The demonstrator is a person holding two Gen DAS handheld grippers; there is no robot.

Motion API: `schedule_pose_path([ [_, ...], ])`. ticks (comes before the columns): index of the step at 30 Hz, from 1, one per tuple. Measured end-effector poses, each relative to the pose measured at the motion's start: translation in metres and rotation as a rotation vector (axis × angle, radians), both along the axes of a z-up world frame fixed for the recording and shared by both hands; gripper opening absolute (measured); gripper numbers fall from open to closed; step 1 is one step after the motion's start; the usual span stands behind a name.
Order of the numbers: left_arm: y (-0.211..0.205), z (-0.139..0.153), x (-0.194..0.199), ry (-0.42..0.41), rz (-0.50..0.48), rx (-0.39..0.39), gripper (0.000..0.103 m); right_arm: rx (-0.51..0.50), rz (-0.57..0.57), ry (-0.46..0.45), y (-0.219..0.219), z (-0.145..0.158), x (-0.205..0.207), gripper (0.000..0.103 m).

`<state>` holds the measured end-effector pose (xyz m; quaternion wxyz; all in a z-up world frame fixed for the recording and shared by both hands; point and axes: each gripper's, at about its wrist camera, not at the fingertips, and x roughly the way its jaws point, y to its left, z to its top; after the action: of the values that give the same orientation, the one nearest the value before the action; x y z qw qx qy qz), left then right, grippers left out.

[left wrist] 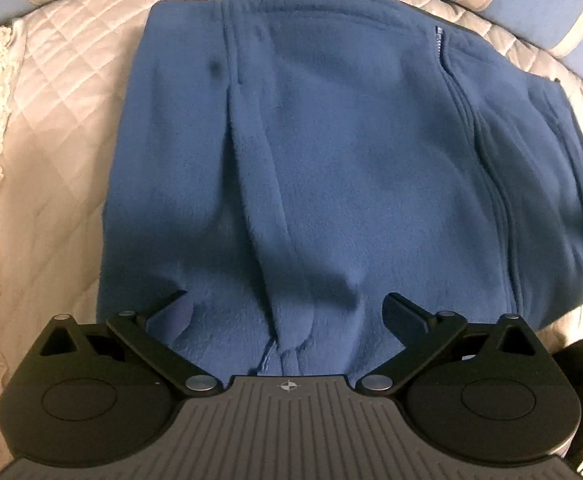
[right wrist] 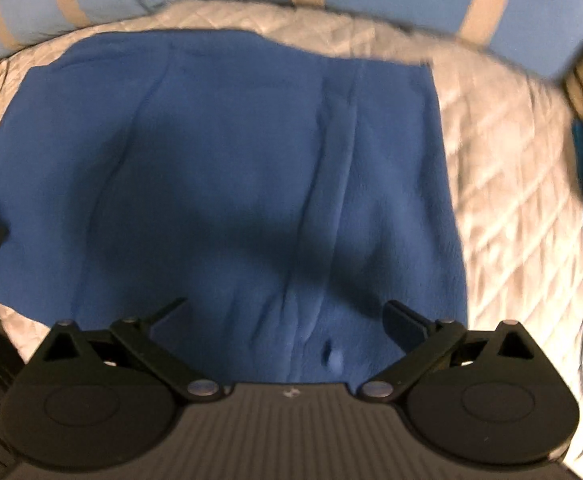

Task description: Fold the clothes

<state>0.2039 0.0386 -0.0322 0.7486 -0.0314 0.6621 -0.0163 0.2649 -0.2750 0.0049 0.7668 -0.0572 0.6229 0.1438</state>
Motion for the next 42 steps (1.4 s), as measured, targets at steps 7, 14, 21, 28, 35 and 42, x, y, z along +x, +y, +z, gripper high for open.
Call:
schedule_pose_path([
  [7, 0.004, -0.043, 0.0, 0.005, -0.048, 0.0, 0.103, -0.012, -0.029, 0.132, -0.004, -0.043, 0.0, 0.102],
  [14, 0.002, -0.051, 0.003, -0.019, -0.083, 0.002, 0.103, -0.001, 0.025, 0.133, 0.001, -0.059, 0.003, 0.102],
  [21, 0.001, -0.052, 0.003, -0.047, -0.089, 0.003, 0.103, 0.023, 0.042, 0.111, -0.001, -0.059, -0.001, 0.102],
  [28, -0.001, -0.047, -0.01, -0.15, -0.132, 0.011, 0.103, 0.053, 0.024, 0.055, -0.006, -0.053, -0.013, 0.102],
  [35, 0.0, -0.039, -0.019, -0.212, -0.142, -0.011, 0.103, 0.089, 0.002, -0.003, -0.013, -0.041, -0.027, 0.101],
  [42, -0.012, -0.038, -0.017, -0.217, -0.155, 0.003, 0.103, 0.077, 0.013, -0.014, -0.01, -0.035, -0.03, 0.102],
])
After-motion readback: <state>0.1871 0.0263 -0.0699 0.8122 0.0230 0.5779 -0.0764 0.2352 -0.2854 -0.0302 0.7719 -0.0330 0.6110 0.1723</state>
